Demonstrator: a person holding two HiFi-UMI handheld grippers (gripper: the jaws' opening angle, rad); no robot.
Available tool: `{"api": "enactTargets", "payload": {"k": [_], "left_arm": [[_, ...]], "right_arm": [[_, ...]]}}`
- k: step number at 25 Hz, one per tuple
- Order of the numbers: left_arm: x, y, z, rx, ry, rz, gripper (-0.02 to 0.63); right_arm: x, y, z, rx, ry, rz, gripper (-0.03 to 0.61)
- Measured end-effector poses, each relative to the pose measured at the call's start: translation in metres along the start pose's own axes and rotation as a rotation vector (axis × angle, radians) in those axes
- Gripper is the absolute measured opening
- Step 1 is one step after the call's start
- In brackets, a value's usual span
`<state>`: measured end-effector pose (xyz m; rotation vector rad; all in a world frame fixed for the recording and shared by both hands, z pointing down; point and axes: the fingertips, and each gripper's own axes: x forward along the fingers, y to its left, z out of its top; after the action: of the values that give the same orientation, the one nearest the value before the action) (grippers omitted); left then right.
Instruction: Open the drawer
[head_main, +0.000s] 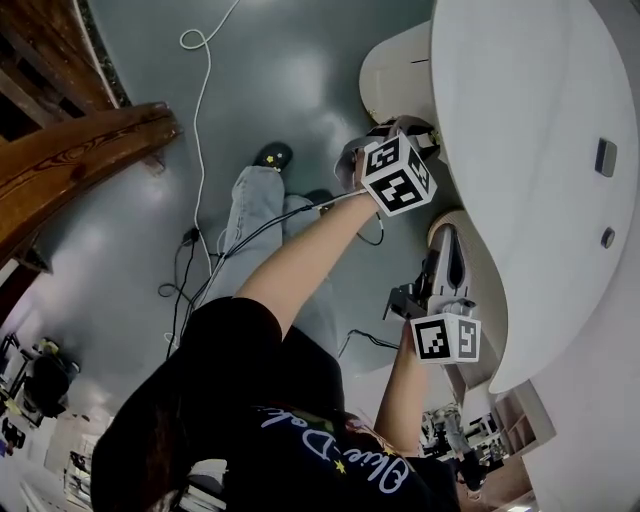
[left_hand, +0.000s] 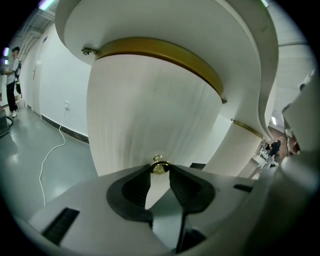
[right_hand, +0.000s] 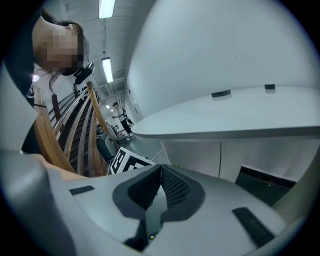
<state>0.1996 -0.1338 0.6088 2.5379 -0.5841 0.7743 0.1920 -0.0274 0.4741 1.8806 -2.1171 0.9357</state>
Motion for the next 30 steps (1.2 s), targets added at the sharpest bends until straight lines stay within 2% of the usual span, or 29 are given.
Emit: {"api": "enactTargets", "payload": {"k": [17, 30], "left_arm": [[-0.01, -0.002, -0.01, 0.046, 0.017, -0.053, 0.106], [-0.02, -0.005, -0.02, 0.04, 0.039, -0.073, 0.106]], "right_arm": [[0.012, 0.006, -0.004, 0.011, 0.025, -0.009, 0.006], [0.019, 0.013, -0.005, 0.027, 0.015, -0.02, 0.006]]}}
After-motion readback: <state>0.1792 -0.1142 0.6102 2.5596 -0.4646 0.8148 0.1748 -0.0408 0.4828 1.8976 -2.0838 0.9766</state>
